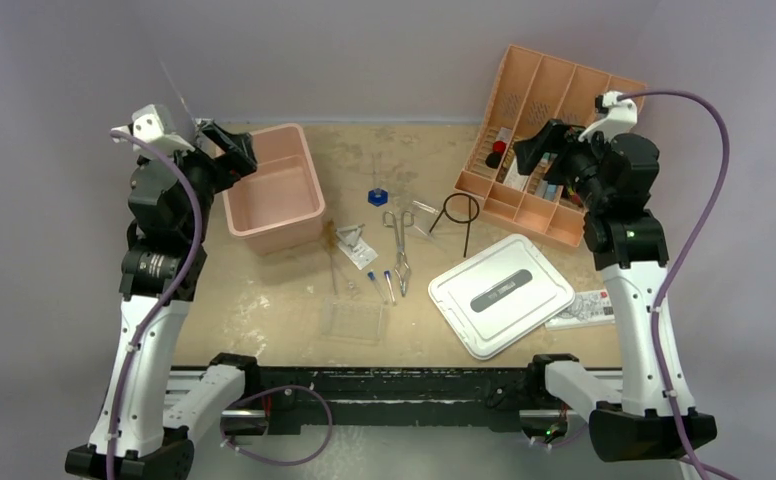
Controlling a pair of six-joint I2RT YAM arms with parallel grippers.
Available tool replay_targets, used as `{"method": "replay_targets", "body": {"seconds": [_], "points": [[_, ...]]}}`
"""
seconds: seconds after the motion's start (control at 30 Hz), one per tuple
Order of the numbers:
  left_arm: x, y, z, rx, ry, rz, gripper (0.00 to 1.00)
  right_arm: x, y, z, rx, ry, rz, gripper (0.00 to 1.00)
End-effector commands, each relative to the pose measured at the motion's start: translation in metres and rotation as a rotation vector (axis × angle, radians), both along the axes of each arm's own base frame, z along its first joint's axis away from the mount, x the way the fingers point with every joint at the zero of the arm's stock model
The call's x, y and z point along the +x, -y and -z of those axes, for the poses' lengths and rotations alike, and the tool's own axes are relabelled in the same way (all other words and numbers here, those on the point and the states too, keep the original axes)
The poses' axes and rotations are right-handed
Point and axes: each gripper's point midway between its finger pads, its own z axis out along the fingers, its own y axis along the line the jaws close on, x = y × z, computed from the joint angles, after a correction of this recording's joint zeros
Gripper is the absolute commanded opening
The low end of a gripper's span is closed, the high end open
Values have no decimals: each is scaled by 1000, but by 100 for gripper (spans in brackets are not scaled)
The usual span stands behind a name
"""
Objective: Organize the chemistry lab equipment
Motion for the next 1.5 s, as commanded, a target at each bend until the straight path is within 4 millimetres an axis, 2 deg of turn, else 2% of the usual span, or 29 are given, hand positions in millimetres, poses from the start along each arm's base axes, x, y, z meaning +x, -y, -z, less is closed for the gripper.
{"method": "replay_targets", "body": {"seconds": [0.0,0.17,0.3,0.4,0.5,0.67,0.77,0.83,0.9,1.2,1.47], "points": [[-13,-9,-27,-50,115,-38,94,-4,5,-4,58,20,57,95],[-12,13,-12,-83,99,77,95,-9,5,28,103,-74,84,97],[-11,34,9,-85,59,194,93,-9,2,60,102,-184,73,98],[-14,60,17,-145,78,330,89,-3,-2,97,110,-319,66,97],[-13,82,22,-258,94,434,88,7,-15,127,151,-446,18,96],[-8,109,49,-309,24,460,88,19,-36,173,220,-612,-14,92],[-3,124,65,-311,-36,480,88,29,-48,182,250,-624,-47,88],[0,128,73,-323,-63,485,88,35,-51,189,256,-641,-40,87],[3,131,80,-331,-87,489,88,41,-49,201,251,-668,4,81],[7,137,93,-301,-125,511,89,51,-60,238,189,-691,33,57],[15,138,97,-258,-151,512,89,61,-57,254,187,-695,74,38]]}}
